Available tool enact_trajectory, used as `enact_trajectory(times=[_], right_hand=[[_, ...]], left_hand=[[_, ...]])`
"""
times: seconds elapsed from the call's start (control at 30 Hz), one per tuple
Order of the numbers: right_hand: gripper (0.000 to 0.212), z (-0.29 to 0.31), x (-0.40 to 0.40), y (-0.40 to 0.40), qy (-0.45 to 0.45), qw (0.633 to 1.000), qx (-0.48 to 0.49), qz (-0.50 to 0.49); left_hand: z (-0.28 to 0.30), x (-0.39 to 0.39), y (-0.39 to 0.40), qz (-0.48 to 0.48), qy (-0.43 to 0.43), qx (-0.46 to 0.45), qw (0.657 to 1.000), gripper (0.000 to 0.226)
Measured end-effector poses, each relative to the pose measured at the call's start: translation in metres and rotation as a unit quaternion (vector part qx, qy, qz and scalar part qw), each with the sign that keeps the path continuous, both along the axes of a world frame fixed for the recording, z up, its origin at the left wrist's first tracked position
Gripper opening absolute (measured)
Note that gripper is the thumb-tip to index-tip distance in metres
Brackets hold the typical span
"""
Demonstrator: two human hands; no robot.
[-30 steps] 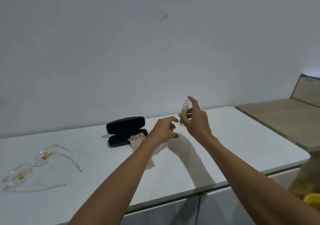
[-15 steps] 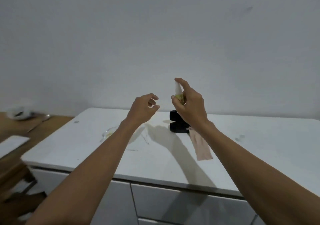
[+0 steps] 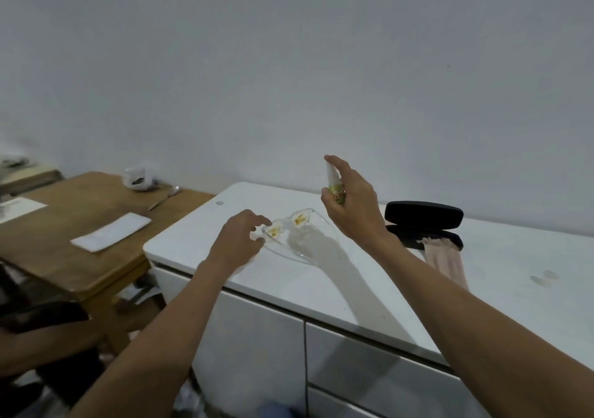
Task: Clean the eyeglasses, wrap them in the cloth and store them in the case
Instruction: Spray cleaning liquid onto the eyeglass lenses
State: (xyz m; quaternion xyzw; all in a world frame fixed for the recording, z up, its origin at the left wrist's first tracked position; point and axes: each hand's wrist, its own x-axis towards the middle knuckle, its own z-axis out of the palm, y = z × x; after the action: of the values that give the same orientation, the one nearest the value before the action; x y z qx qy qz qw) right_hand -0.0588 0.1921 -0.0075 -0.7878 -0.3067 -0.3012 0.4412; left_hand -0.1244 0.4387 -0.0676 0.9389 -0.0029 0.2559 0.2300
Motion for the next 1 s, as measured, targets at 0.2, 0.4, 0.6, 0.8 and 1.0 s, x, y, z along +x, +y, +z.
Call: enact_trajectory(times=[0.2,0.4,0.6,0.8,1.0], right_hand=[[0.058,0.001,0.003,-0.005,0.002,1.0,0.001,-0.009],[0.058,0.001,0.013,-0.027,0.014,0.997,0.048,-0.065],[0.049,-0.02,0.02,-0.053,0.105,0.977,0.135,-0.129],[0.05,-0.04,0.008,-0.05,0.073,0.996,0.012,-0.056],[0.044,-0.026,-0.002,-0.025,0.045,0.998,-0.036,-0.027]], left_hand=[[-0.01,0.01,-0.011,0.002,-0.099,0.021,0.995,0.018],[-0.001,0.023,-0.025,0.051,-0.171,-0.162,0.971,0.018],[0.026,0.032,-0.037,0.085,-0.159,-0.378,0.908,0.013],[0.05,0.036,-0.047,0.062,-0.176,-0.455,0.871,0.01],[0.059,0.037,-0.054,0.054,-0.179,-0.459,0.869,0.009]])
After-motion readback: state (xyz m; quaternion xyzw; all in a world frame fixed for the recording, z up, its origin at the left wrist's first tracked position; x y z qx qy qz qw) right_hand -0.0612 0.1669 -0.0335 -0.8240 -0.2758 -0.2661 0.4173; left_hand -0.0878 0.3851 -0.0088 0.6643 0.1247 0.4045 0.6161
